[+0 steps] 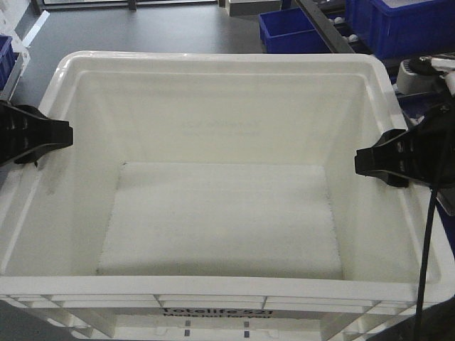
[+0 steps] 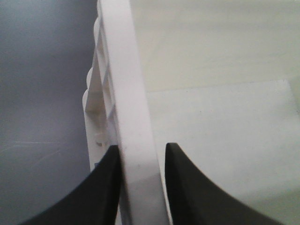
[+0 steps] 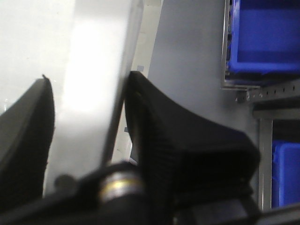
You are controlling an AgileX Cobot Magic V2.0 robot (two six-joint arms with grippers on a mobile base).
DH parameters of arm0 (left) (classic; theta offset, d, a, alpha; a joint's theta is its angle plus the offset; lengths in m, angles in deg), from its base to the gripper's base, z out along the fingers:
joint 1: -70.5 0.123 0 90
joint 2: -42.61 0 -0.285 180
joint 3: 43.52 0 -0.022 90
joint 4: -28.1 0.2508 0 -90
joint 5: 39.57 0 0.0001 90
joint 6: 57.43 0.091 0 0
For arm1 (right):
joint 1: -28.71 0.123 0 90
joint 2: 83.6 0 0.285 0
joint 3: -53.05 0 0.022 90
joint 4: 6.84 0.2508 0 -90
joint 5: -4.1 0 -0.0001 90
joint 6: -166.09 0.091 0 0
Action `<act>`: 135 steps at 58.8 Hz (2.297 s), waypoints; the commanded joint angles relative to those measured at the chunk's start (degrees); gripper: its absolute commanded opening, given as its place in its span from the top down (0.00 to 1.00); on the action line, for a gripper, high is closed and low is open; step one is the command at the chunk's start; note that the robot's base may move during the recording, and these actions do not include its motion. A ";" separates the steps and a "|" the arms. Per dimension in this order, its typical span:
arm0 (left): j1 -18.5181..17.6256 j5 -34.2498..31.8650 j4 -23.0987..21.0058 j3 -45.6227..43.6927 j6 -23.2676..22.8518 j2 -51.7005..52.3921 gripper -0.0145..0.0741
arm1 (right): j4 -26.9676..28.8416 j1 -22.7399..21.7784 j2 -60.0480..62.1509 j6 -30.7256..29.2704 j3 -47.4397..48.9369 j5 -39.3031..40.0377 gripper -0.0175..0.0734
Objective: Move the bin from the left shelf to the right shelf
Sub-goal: 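Keep the tote gripped while driving past the windows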
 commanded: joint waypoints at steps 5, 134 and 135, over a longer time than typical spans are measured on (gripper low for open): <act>-0.41 -5.72 -4.18 -2.33 2.34 2.16 0.84 | 1.38 -0.25 1.42 -0.92 2.21 5.52 0.81; -0.41 -5.68 -4.23 -2.33 2.34 2.16 0.84 | 1.40 -0.25 1.42 -0.92 2.21 5.45 0.81; -0.41 -5.68 -4.23 -2.33 2.34 2.16 0.84 | 1.40 -0.25 1.42 -0.92 2.21 5.45 0.81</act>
